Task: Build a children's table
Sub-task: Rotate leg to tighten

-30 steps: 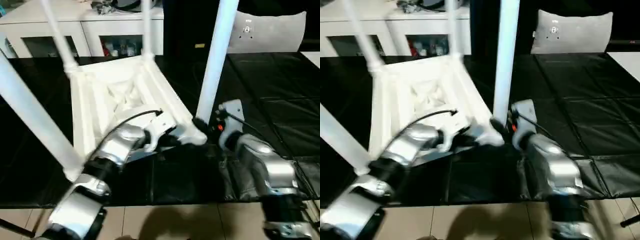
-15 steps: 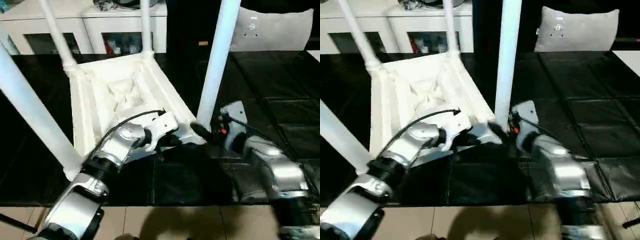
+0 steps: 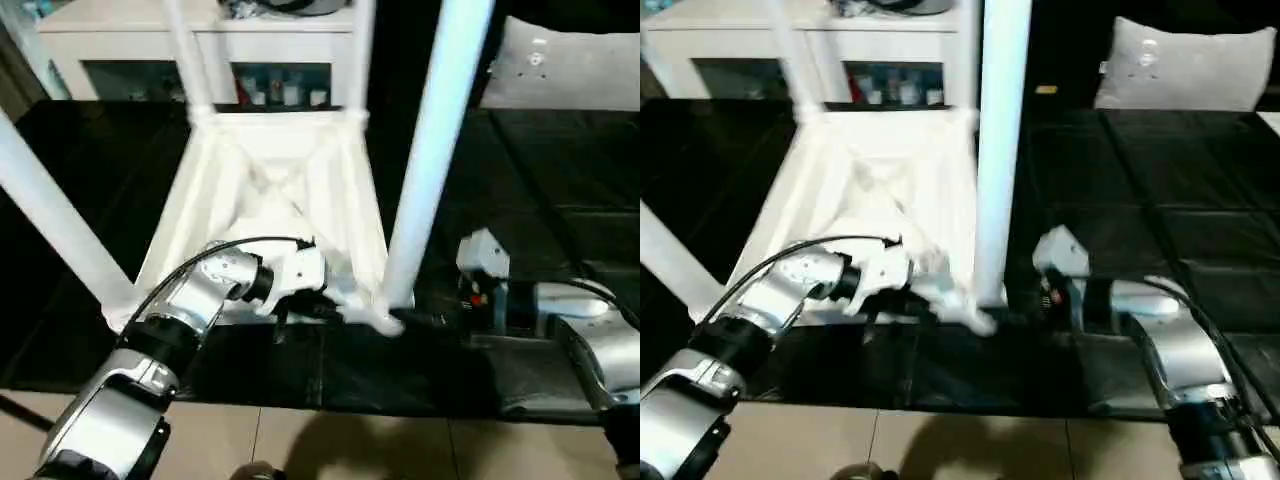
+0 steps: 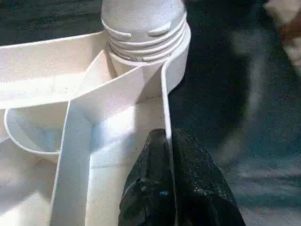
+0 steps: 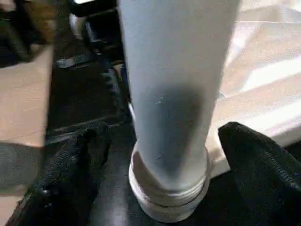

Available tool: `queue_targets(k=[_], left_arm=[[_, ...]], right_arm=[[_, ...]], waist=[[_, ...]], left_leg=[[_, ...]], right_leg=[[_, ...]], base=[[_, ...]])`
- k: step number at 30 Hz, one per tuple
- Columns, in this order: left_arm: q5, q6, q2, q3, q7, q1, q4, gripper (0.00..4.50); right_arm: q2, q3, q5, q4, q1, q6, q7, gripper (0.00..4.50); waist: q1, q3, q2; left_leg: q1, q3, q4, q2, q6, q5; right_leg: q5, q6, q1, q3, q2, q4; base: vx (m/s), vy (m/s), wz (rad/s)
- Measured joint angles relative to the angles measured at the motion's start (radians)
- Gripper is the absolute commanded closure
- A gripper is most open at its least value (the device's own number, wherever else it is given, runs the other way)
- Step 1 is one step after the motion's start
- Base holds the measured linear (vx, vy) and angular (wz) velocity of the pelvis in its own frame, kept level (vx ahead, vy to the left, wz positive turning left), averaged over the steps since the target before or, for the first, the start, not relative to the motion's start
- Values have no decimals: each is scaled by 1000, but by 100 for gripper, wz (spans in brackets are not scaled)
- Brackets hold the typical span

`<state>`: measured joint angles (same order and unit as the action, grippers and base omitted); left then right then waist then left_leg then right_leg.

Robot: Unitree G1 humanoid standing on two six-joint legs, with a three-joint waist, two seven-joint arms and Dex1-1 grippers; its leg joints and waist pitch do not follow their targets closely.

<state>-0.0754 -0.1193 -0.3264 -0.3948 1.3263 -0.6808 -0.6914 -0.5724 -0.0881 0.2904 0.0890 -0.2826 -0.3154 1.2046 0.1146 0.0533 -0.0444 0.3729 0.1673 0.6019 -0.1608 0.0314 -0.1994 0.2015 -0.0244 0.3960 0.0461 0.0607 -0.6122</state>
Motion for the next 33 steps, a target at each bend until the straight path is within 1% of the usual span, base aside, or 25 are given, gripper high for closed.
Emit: queue_targets(k=[3, 5, 8, 10, 12, 14, 17, 23, 26, 29, 30, 31, 33], left_arm=[[1, -25, -12, -15, 28, 1, 0, 450], [0, -35, -14, -16, 36, 1, 0, 450], [0, -38, -15, -16, 45, 1, 0, 450], [0, -39, -16, -16, 48, 1, 0, 450], [1, -42, -16, -16, 49, 1, 0, 450], [1, -45, -16, -17, 52, 1, 0, 450], [0, -51, -17, -17, 54, 1, -1, 450], [2, -49, -16, -16, 59, 1, -1, 450], [3, 2, 1, -9, 45, 0, 4, 450], [-10, 66, 16, 8, -9, -3, 3, 450], [-17, 93, 22, 18, -41, -5, 1, 450], [-28, 135, 34, 32, -89, -9, -5, 450], [-38, 189, 63, 45, -154, -19, -13, 450]], right_arm=[[-19, -18, 26, 2, -3, -24, 48, 105], [-23, -29, 31, 7, -3, -34, 69, 115], [-24, -29, 35, 13, -5, -40, 81, 150], [-23, -28, 35, 19, -10, -43, 81, 155], [-19, -29, 39, 33, -20, -43, 84, 181], [-16, -31, 40, 37, -28, -43, 82, 189], [-10, -31, 41, 42, -31, -43, 79, 230], [-8, -30, 52, 40, -26, -57, 78, 255], [18, -14, 61, -8, 12, -100, 30, 257], [63, 3, 47, -23, 19, -134, -71, 257], [93, 13, 32, -26, 18, -144, -129, 257], [144, 28, 11, -26, 16, -157, -215, 257], [197, 47, -20, -22, 8, -168, -328, 258]], waist=[[4, 0, 0], [4, 0, 0], [4, 0, 0], [4, 0, 0], [4, 0, 0], [4, 0, 0], [4, 0, 0], [9, 0, 0], [14, -1, 0], [6, -1, -1], [-1, -1, -1], [-12, -1, -1], [-30, -1, -1]], left_leg=[[0, 0, 1, 0, 0, 0], [0, 0, 1, 0, 0, 0], [0, 0, 1, 0, 0, 0], [0, 0, 1, 0, 0, 0], [0, 0, 1, 0, 0, 0], [1, 0, 1, 0, 0, 0], [1, 1, 1, -1, 0, 0], [1, 1, 1, -1, 0, 0], [0, 1, 1, -1, 0, 0], [-6, 2, 1, -1, 0, 2], [-8, 2, 1, -1, 3, 1], [-12, 2, 1, -2, 6, 3], [-15, 3, 0, -2, 7, 4]], right_leg=[[0, -1, 0, 0, 0, -1], [-1, -1, 0, 0, 0, -1], [-1, -1, 0, 0, 0, -1], [-1, -1, 0, 0, 0, -1], [-1, -1, 0, 0, 0, -1], [-1, -1, 1, 0, 0, -1], [-1, -1, 2, 0, 0, -1], [-1, -1, 2, 0, 0, -1], [-1, -1, 0, 0, 0, -2], [-2, -2, -4, -1, 0, -3], [-2, -2, -6, 0, 0, -3], [-1, 2, -8, 0, 0, -3], [-2, 4, -10, 0, 1, 0]], base=[[0, 0, 0], [0, 0, 0], [0, 0, 0], [0, 0, 0], [0, 0, 0], [0, 0, 0], [0, 0, 0], [0, 0, 0], [0, 0, 0], [0, 0, 0], [0, 0, 0], [0, 0, 0], [0, 0, 0]])
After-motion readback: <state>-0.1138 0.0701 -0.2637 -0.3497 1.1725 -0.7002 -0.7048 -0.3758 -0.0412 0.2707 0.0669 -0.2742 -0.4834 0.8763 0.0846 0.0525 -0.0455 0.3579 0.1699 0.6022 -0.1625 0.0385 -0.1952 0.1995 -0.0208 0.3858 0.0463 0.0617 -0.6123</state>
